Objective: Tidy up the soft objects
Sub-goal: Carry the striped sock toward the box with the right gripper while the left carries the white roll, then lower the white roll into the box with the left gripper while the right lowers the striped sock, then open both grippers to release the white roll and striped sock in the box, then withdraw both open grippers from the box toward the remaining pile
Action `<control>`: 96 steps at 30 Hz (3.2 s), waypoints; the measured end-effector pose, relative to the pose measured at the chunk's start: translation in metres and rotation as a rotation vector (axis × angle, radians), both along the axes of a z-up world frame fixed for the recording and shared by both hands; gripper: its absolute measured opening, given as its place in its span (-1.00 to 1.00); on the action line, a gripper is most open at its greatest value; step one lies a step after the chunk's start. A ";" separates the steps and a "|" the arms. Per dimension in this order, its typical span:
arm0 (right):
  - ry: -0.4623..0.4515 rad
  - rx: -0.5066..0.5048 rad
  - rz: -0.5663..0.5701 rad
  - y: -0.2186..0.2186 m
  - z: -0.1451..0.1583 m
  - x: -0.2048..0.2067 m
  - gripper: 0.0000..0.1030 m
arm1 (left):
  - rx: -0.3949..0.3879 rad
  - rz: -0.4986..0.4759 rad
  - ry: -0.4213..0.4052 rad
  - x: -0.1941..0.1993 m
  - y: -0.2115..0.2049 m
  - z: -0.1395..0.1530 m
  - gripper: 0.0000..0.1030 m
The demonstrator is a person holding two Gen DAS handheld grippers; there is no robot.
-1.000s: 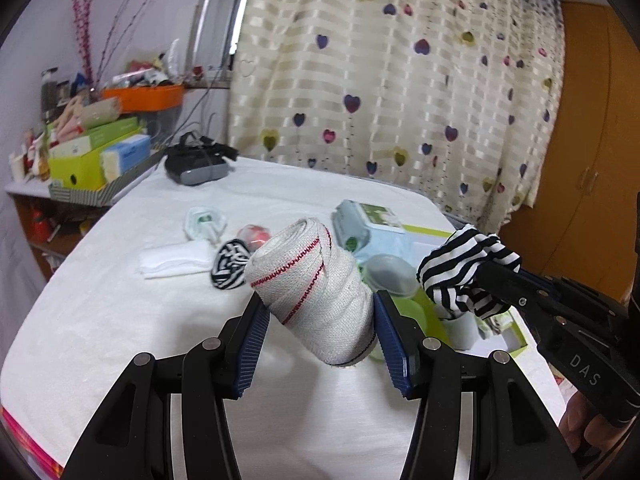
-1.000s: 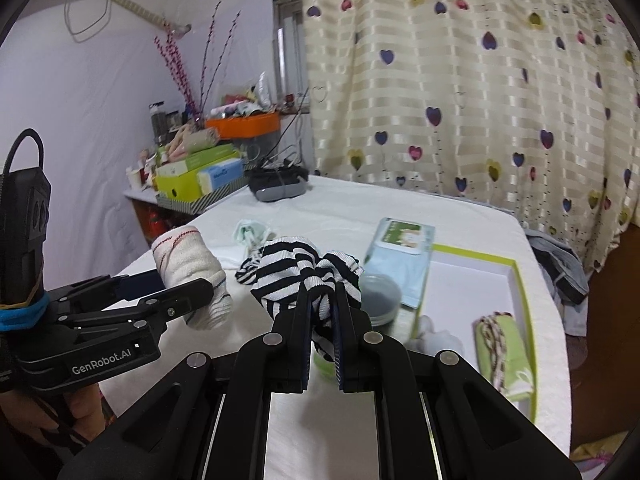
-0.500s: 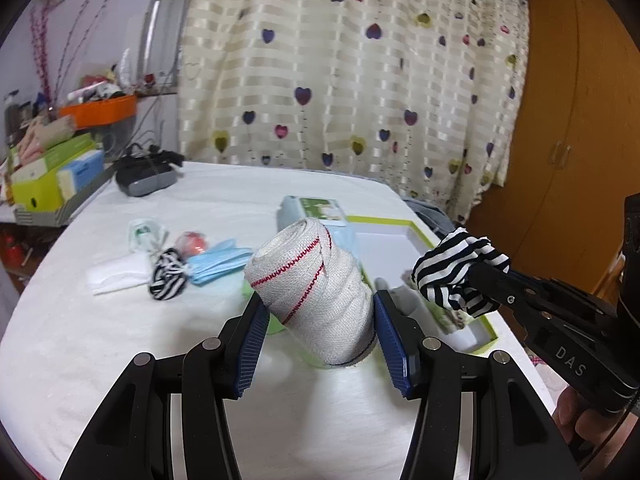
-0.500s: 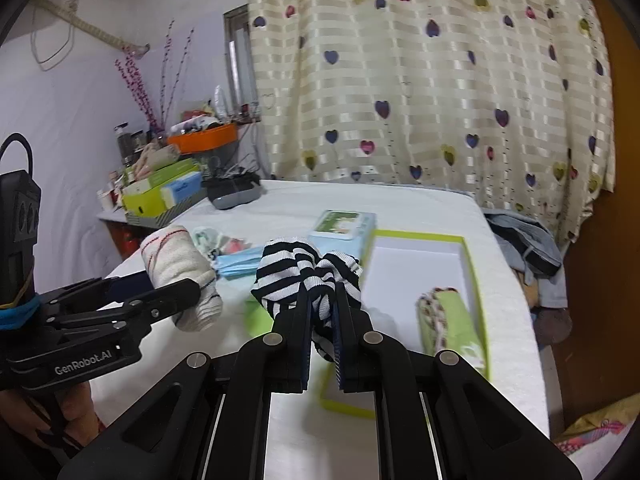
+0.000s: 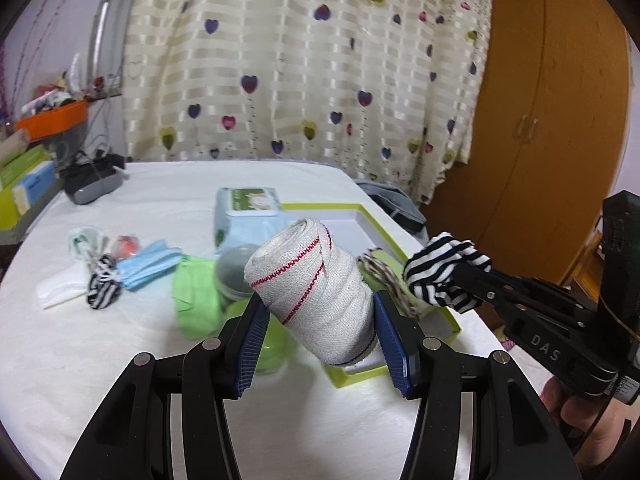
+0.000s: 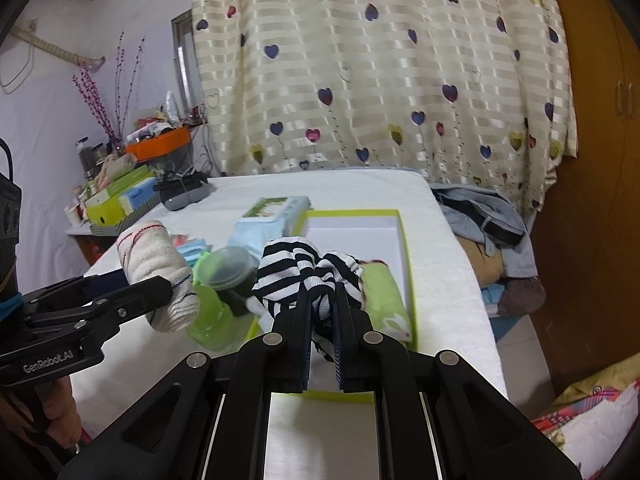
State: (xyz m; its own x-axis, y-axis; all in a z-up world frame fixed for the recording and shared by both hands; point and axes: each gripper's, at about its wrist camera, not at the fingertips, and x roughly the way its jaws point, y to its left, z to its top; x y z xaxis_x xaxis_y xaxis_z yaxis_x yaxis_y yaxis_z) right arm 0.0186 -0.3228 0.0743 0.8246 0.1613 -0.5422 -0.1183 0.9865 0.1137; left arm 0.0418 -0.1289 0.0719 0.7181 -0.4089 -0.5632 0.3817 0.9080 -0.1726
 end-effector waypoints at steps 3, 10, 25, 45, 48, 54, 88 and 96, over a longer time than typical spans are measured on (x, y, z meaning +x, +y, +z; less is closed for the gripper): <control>0.025 0.003 -0.012 -0.008 -0.010 0.004 -0.82 | 0.000 -0.030 0.021 0.003 -0.010 -0.007 0.02; 0.096 0.006 -0.011 -0.020 -0.032 0.015 -0.82 | -0.014 -0.106 0.090 0.012 -0.031 -0.027 0.02; 0.196 0.003 0.040 -0.026 -0.062 0.046 -0.81 | -0.004 -0.170 0.180 0.036 -0.056 -0.054 0.02; 0.151 -0.004 0.035 -0.032 -0.051 0.082 -0.60 | 0.009 -0.182 0.271 0.072 -0.074 -0.075 0.01; 0.138 -0.001 0.021 -0.038 -0.047 0.077 -0.28 | 0.021 -0.169 0.255 0.076 -0.079 -0.073 0.01; 0.128 0.012 0.001 -0.047 -0.043 0.068 -0.20 | 0.007 -0.165 0.243 0.077 -0.077 -0.068 0.01; 0.203 -0.138 0.123 0.032 -0.071 0.105 -0.44 | -0.028 0.016 0.106 0.051 0.012 -0.024 0.02; 0.176 -0.083 0.101 0.025 -0.057 0.097 -0.44 | -0.023 0.081 0.110 0.057 0.029 -0.028 0.02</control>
State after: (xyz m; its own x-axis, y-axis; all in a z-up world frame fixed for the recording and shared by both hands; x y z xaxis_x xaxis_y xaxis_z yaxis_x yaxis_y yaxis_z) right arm 0.1161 -0.2978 0.0174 0.6981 0.1876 -0.6910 -0.2028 0.9774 0.0605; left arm 0.0988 -0.0998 0.0437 0.6836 -0.3657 -0.6316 0.2847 0.9305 -0.2306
